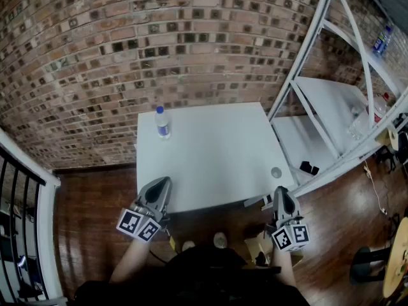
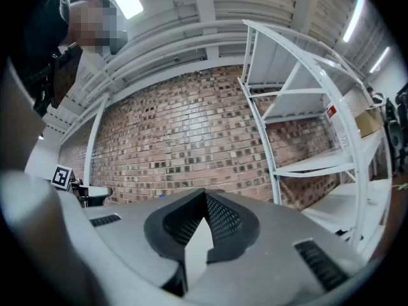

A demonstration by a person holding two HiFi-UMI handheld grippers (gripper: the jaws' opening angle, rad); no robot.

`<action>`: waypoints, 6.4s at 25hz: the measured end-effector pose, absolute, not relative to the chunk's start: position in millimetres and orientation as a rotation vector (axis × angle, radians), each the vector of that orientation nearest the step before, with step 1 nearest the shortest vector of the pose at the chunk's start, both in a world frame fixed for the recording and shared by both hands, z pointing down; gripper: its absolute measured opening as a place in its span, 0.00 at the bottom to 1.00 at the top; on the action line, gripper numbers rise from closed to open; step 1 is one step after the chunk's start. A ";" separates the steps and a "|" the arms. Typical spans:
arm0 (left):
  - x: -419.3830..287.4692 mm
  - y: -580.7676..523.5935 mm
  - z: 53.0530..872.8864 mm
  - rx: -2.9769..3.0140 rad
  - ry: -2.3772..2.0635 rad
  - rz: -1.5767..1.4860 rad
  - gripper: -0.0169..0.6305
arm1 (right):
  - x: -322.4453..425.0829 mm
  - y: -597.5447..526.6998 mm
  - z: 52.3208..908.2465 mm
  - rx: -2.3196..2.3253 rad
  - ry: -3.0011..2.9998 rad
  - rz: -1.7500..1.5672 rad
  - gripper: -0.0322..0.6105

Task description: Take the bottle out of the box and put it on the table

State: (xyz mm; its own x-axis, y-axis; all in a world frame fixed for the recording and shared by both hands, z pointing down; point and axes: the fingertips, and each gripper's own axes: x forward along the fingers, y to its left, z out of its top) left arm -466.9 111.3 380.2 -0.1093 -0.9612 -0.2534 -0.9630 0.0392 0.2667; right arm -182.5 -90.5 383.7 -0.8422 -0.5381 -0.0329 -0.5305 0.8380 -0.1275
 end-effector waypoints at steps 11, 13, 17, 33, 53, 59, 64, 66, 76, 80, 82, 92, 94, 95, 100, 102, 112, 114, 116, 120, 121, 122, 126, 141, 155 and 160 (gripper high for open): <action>-386.8 37.6 377.7 -2.359 2.035 0.584 0.03 | -80.7 -105.1 381.5 -1.086 2.829 -0.172 0.05; -367.7 19.6 375.0 -2.395 1.993 0.592 0.03 | -54.1 -112.9 383.2 -1.143 2.800 -0.173 0.05; -323.4 -20.3 364.7 -2.468 1.895 0.642 0.03 | 2.3 -130.6 378.8 -1.249 2.748 -0.151 0.05; -127.8 -137.9 352.4 -2.751 1.488 0.575 0.03 | 223.0 -143.4 391.3 -1.658 2.432 -0.148 0.05; 41.2 -196.1 358.9 -3.018 0.981 0.456 0.03 | 372.1 -89.5 407.2 -2.050 2.079 -0.145 0.05; 21.7 -202.1 361.5 -3.071 1.007 0.547 0.03 | 349.3 -76.3 411.4 -2.094 2.026 -0.187 0.05; 20.1 -196.0 385.1 -3.123 0.925 0.414 0.03 | 317.5 -70.8 438.5 -2.138 2.072 -0.257 0.05; 20.4 -192.2 401.9 -3.147 0.892 0.341 0.03 | 308.8 -63.3 453.9 -2.178 2.078 -0.290 0.05; 26.6 -183.1 484.2 -3.293 0.807 0.158 0.03 | 287.7 -28.2 518.3 -2.316 1.994 -0.452 0.05; 40.9 -180.9 500.5 -3.330 0.747 0.110 0.03 | 285.6 -23.6 528.0 -2.329 1.986 -0.478 0.05; 51.0 -181.4 504.3 -3.339 0.724 0.105 0.03 | 291.1 -24.8 532.9 -2.336 1.983 -0.485 0.05; 123.5 -200.4 574.2 -3.332 0.558 0.153 0.03 | 340.2 -61.9 586.3 -2.306 1.953 -0.404 0.05; 143.3 -200.7 600.2 -3.322 0.487 0.168 0.03 | 351.0 -74.6 610.5 -2.292 1.942 -0.365 0.05; 152.4 -200.3 616.6 -3.314 0.449 0.168 0.03 | 354.5 -80.7 626.0 -2.281 1.947 -0.347 0.05; 192.8 -214.1 738.8 -3.252 0.323 0.199 0.03 | 377.4 -115.8 732.5 -2.224 1.970 -0.283 0.05; 203.8 -218.5 788.3 -3.216 0.294 0.257 0.03 | 385.2 -127.3 779.8 -2.229 1.954 -0.284 0.05; 255.0 -218.6 928.4 -3.113 0.037 0.276 0.03 | 380.9 -163.3 902.5 -2.227 2.084 -0.089 0.05; 266.2 -218.7 935.5 -3.129 0.015 0.244 0.03 | 382.6 -166.9 902.7 -2.221 2.103 -0.090 0.05; 277.7 -219.5 942.0 -3.143 -0.013 0.219 0.03 | 390.0 -169.1 900.9 -2.218 2.099 -0.092 0.05; 302.5 -212.6 971.0 -3.104 -0.120 0.074 0.03 | 409.2 -172.4 903.1 -2.218 2.069 -0.127 0.05; 310.1 -210.6 980.6 -3.098 -0.156 0.036 0.03 | 414.1 -172.7 905.0 -2.225 2.057 -0.135 0.05; 318.3 -207.8 990.0 -3.096 -0.197 0.007 0.03 | 419.1 -171.6 907.3 -2.239 2.042 -0.140 0.05; 348.9 -185.8 1031.8 -3.036 -0.360 -0.133 0.03 | 431.1 -157.9 922.0 -2.339 2.018 -0.155 0.05; 391.6 -164.0 1203.6 -2.960 -0.593 -0.691 0.47 | 445.9 -116.6 945.5 -2.410 2.024 -0.280 0.05; 433.5 -130.5 1282.6 -2.831 -0.679 -0.841 0.62 | 451.3 -95.1 957.5 -2.427 2.027 -0.344 0.05; 438.7 -131.8 1294.7 -2.840 -0.640 -0.859 0.55 | 456.3 -85.5 961.0 -2.450 2.000 -0.363 0.05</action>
State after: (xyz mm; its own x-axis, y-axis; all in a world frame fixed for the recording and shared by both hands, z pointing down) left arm 438.7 -131.8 1294.7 0.7516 0.3636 0.5503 0.4237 -0.9056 0.0196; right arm 456.3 -85.5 961.0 0.1848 -0.9619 0.2017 -0.9714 -0.2099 -0.1107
